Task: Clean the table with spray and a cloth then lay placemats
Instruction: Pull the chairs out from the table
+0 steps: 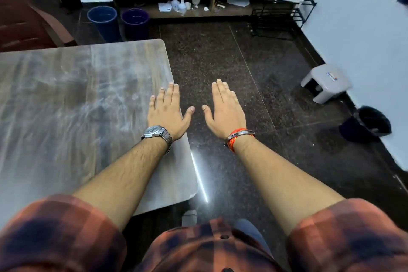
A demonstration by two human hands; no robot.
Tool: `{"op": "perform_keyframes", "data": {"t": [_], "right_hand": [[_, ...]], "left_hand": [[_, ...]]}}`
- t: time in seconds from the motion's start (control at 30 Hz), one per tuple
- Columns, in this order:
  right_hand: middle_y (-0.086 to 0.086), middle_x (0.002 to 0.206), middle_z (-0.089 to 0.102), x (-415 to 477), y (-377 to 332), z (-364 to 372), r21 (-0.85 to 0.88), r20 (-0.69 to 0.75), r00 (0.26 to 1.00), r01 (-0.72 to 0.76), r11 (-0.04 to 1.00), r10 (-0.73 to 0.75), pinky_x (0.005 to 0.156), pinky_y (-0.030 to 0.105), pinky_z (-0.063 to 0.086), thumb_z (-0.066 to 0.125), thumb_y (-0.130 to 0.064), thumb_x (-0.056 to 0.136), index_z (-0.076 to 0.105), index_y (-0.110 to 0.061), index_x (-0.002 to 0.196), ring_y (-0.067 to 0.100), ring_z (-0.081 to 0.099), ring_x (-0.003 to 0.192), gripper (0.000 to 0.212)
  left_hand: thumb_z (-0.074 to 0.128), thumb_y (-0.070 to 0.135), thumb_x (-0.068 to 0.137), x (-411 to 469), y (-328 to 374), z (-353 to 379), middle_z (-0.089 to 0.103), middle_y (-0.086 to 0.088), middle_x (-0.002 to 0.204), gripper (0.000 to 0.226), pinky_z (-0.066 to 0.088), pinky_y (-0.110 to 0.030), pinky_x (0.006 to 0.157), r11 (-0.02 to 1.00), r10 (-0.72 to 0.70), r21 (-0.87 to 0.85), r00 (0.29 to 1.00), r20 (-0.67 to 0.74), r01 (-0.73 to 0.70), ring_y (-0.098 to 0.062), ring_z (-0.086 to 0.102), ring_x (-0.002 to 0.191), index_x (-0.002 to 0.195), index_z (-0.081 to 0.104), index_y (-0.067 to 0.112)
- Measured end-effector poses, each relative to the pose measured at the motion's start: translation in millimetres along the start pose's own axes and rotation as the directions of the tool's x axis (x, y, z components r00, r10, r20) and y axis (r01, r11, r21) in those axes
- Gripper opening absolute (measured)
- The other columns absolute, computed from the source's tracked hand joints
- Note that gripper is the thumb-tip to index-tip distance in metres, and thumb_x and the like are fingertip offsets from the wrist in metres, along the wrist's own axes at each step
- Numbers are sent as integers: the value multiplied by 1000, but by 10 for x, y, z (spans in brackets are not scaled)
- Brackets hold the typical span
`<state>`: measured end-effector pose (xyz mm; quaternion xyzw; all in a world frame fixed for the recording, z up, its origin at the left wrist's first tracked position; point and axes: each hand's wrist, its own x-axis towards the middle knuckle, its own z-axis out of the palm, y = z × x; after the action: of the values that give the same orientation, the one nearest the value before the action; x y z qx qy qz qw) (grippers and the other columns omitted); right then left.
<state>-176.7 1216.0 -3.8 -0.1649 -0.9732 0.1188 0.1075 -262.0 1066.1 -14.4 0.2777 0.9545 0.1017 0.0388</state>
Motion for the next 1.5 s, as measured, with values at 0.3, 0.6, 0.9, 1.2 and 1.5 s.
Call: {"op": "perform_keyframes", "data": {"t": [0.3, 0.6, 0.9, 1.2, 1.5], "right_hand": [[13, 158, 17, 1678, 769, 400, 68, 88, 971, 216, 974, -222, 118, 41, 14, 44, -36, 95, 21, -5, 149, 26, 15, 146, 67], [12, 159, 15, 3398, 1221, 365, 156, 123, 882, 435, 887, -454, 119, 41, 15, 41, -38, 97, 18, -5, 150, 26, 12, 147, 67], [11, 159, 14, 5157, 670, 901, 224, 170, 740, 614, 757, -650, 120, 40, 14, 41, -37, 96, 17, -7, 151, 24, 11, 147, 67], [11, 158, 17, 7090, -280, 1213, 230, 144, 650, 712, 664, -746, 119, 40, 15, 43, -38, 95, 19, -9, 151, 24, 14, 147, 67], [10, 159, 17, 8703, -1500, 1992, 327, 150, 411, 838, 437, -899, 119, 39, 14, 46, -35, 94, 18, -9, 150, 23, 13, 147, 68]], "left_hand": [[35, 58, 98, 1600, 250, 328, 9, -4, 168, 79, 8, -49, 122, 981, -183, 52, 981, -65, 187, -28, 13, 153, 160, 13, 14], [25, 63, 93, 2728, 512, 86, 8, -6, 168, 84, 7, -49, 123, 877, -462, 53, 870, -171, 477, -30, 10, 153, 160, 11, 14], [35, 54, 99, 4145, -163, -132, 12, -6, 167, 76, 9, -50, 122, 779, -591, 69, 767, -251, 623, -29, 13, 153, 160, 14, 14], [34, 59, 98, 5526, -1232, -570, 12, -6, 167, 79, 9, -48, 122, 653, -725, 57, 645, -241, 755, -28, 13, 153, 160, 14, 14], [33, 63, 97, 6690, -2468, -763, 4, -7, 168, 85, 5, -48, 123, 402, -896, -35, 384, -224, 915, -28, 8, 153, 160, 6, 13]]}}
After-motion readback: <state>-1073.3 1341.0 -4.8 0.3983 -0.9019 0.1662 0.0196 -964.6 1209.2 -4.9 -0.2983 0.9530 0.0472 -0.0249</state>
